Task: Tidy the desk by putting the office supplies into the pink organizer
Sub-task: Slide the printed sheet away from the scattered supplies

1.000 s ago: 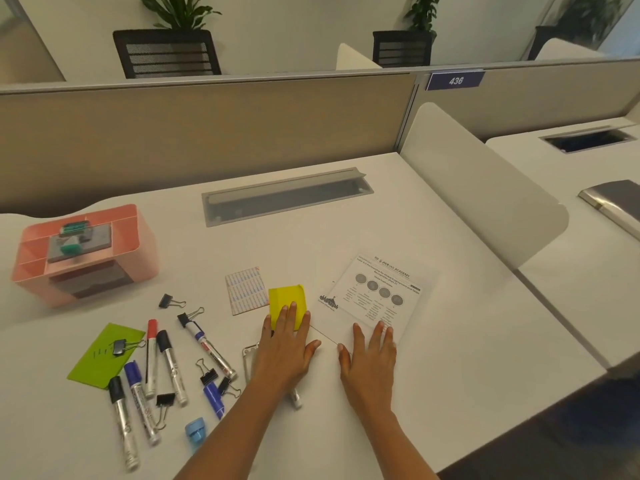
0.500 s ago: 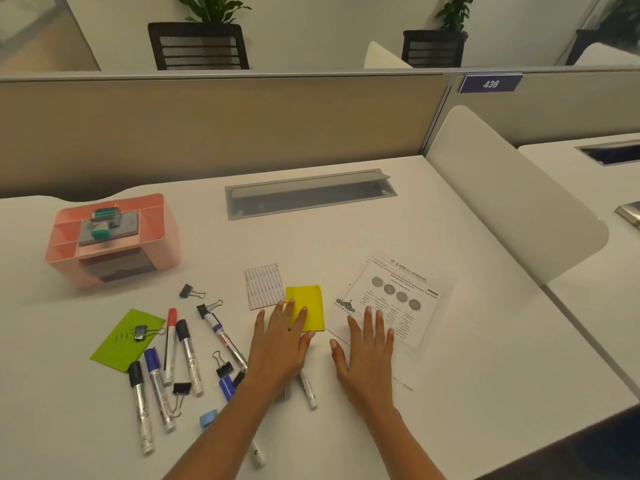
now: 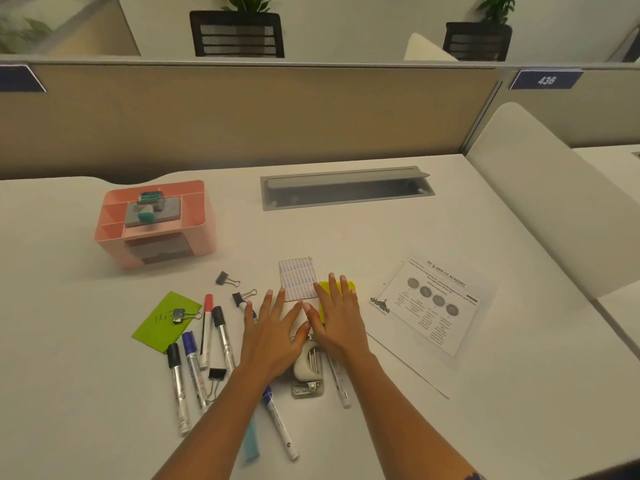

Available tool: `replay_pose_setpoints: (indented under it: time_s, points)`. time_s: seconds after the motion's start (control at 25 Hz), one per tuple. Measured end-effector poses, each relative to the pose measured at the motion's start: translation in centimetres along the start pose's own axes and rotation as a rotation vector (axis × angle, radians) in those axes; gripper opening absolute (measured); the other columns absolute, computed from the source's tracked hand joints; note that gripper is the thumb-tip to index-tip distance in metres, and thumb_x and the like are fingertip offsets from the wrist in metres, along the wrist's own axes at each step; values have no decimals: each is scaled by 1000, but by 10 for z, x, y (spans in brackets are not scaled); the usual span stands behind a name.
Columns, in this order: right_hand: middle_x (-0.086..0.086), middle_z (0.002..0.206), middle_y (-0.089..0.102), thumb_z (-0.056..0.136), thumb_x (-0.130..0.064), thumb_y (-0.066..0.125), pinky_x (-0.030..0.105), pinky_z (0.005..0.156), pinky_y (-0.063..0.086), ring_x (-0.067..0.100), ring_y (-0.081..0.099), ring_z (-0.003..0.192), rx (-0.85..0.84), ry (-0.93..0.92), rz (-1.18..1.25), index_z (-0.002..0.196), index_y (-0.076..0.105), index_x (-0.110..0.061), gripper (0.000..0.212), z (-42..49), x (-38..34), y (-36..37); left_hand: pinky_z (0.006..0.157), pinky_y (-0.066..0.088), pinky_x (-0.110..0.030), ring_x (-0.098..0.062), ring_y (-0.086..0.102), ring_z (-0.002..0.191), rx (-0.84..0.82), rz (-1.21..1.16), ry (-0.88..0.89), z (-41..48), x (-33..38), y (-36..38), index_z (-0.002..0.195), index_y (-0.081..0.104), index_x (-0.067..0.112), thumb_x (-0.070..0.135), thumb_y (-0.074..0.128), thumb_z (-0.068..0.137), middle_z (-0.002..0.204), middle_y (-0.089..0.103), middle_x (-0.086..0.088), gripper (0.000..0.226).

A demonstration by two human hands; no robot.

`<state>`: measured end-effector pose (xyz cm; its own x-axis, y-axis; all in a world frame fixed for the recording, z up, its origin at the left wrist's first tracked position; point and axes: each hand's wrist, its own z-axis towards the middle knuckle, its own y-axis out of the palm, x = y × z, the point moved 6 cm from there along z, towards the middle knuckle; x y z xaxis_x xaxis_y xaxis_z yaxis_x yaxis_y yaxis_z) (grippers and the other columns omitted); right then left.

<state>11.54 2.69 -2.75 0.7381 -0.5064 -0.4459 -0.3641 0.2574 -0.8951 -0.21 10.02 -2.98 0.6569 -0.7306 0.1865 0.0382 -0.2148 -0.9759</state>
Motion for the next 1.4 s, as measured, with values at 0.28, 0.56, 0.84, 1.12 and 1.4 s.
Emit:
replay_pose_setpoints:
  time_s: [0.28,0.56,0.84,1.12,1.4]
  points:
    - [-1,161,9,90,-64,7,39,121,-3,18,-5,149,11,48,-13,149,28,-34,70,-5,-6,20,112,-10,-53,-21,-3,145,-8,-43,77,-2,-10,4,146,10,41,69,-17,75,158,0,0,81]
    - [-1,160,15,94,-57,14,38,121,-2,17,0,149,57,75,6,146,34,-33,61,3,-29,37,115,-10,-47,-18,0,145,46,-118,86,-5,-32,0,143,26,40,57,4,87,158,5,-5,62]
    - [-1,159,22,91,-63,-3,44,116,-17,15,4,149,71,71,-32,144,39,-34,73,4,-73,51,115,-6,-43,-19,4,145,90,-156,91,-12,-71,-8,140,36,36,53,9,88,157,12,-7,61]
    - [4,159,21,90,-62,-3,45,115,-17,15,5,149,71,56,-3,145,39,-30,76,3,-113,68,115,-13,-39,-16,2,145,79,-118,118,-23,-111,-12,141,32,40,51,10,90,157,7,-2,56]
    - [6,158,23,88,-63,-9,44,116,-14,18,8,149,79,28,24,144,39,-28,82,3,-149,81,114,-10,-40,-14,-2,144,82,-86,118,-32,-147,-18,142,29,38,58,2,91,157,8,-5,61]
